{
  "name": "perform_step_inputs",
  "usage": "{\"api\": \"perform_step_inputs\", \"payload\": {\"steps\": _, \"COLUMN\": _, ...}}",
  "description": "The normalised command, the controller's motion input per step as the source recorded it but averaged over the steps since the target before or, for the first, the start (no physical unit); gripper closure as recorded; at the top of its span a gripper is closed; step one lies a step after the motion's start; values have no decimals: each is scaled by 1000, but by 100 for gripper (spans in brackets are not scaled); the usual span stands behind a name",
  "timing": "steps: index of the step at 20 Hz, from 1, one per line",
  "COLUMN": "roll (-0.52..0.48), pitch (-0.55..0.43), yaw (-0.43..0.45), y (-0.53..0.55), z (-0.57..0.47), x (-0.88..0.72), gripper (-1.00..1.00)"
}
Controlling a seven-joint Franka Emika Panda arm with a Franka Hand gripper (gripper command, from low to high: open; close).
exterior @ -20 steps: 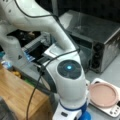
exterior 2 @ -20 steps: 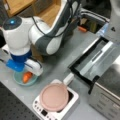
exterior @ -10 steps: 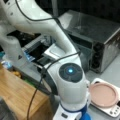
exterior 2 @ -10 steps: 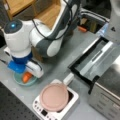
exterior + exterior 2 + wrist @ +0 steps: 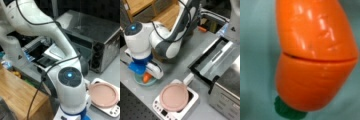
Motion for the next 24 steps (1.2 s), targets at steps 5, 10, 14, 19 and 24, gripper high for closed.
{"api": "perform_step_inputs", "payload": {"steps": 5, "roll": 187, "pitch": 48, "yaw": -141, "y": -100, "z": -36, "x": 309, "gripper": -100}}
{"api": "perform_step_inputs", "payload": {"steps": 10, "roll": 189, "pitch": 53, "yaw": -143, "y": -99, "z": -61, "x": 255, "gripper": -100}}
{"api": "perform_step_inputs", "payload": {"steps": 14, "roll": 128, "pitch": 49, "yaw": -142, "y": -68, "z": -118, "x": 262, "gripper": -100}}
{"api": "perform_step_inputs", "payload": {"steps": 19, "roll": 106, "pitch": 24, "yaw": -130, "y": -50, "z": -274, "x": 292, "gripper": 100}}
{"api": "perform_step_inputs", "payload": {"steps": 24, "roll": 139, "pitch": 50, "yaw": -131, "y": -19, "z": -497, "x": 310, "gripper": 100}}
